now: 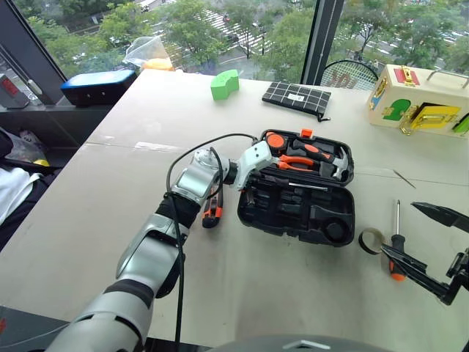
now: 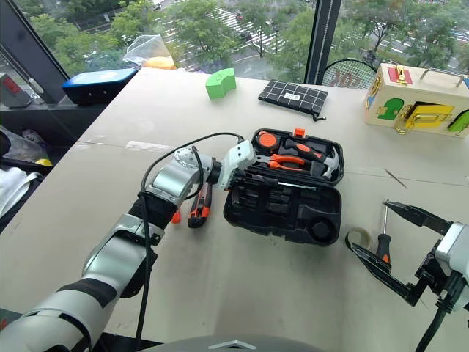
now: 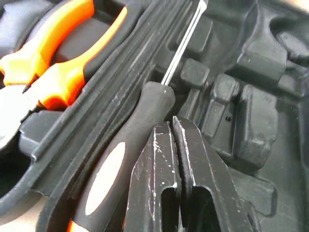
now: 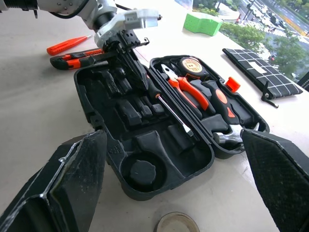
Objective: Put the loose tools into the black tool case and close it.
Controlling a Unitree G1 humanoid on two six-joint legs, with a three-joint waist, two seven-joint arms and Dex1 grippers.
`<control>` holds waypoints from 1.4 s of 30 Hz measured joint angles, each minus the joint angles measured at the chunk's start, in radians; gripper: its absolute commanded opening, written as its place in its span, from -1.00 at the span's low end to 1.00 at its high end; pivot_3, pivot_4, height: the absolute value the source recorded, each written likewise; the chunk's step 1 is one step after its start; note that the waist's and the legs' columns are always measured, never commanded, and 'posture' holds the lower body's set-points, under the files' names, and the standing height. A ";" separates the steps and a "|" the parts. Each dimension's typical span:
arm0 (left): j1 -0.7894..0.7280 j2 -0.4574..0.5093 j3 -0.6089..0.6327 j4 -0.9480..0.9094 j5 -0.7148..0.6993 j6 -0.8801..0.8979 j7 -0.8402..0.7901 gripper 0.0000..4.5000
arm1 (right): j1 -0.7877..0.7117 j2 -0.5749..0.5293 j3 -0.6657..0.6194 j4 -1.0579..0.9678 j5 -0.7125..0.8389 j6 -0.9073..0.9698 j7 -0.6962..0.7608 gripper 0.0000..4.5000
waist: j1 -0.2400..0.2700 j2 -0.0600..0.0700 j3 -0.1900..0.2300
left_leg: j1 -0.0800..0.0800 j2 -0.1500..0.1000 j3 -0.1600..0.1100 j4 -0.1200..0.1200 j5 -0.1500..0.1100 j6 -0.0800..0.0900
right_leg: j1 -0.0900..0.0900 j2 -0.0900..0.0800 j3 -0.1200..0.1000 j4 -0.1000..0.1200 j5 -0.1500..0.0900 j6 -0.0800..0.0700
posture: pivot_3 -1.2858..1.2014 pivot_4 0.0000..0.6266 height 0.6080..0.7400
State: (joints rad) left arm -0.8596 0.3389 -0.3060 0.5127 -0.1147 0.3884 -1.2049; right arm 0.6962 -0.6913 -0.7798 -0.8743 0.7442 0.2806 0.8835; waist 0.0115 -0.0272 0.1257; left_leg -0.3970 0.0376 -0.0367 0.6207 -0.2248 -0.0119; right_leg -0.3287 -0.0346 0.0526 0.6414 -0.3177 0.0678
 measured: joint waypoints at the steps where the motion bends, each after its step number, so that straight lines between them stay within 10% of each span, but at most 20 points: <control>1: 0.000 -0.009 0.022 -0.006 -0.016 0.008 0.003 -0.98 | -0.004 0.000 0.001 0.000 -0.001 0.000 0.000 1.00 | 0.000 0.000 0.000 | 0.000 0.000 0.000 0.000 0.000 0.000 | 0.000 0.000 0.000 0.000 0.000 0.000 | 0.03 -0.52 1.00; 24: 0.088 -0.066 -0.033 0.097 0.131 -0.396 0.152 -0.98 | -0.040 0.008 0.031 -0.009 -0.043 0.042 -0.055 1.00 | 0.003 0.005 -0.011 | 0.002 0.000 0.001 0.000 0.000 0.000 | 0.001 0.000 0.001 0.000 0.000 0.000 | 0.03 -0.52 1.00; 30: 0.150 -0.054 0.110 -0.029 -0.073 -0.187 0.084 -0.98 | -0.020 0.072 0.109 -0.079 -0.100 0.140 -0.225 1.00 | -0.004 0.005 -0.005 | 0.000 0.001 -0.001 -0.001 0.000 0.000 | -0.002 0.001 0.000 0.001 0.000 0.000 | 0.03 -0.52 1.00; 42: 0.357 0.282 0.195 -0.762 -0.553 0.340 -0.163 0.97 | -0.056 0.182 0.199 -0.140 -0.041 0.590 -0.747 1.00 | -0.006 0.007 -0.005 | 0.001 0.000 0.000 -0.002 0.000 0.000 | -0.001 -0.001 0.001 0.000 -0.001 -0.001 | 0.03 -0.52 1.00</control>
State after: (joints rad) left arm -0.5025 0.6211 -0.1114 -0.2498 -0.6679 0.7287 -1.3683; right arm 0.6401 -0.5089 -0.5809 -1.0140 0.7027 0.8711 0.1365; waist 0.0059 -0.0201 0.1207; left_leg -0.3964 0.0380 -0.0363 0.6183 -0.2247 -0.0122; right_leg -0.3297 -0.0361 0.0532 0.6413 -0.3182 0.0667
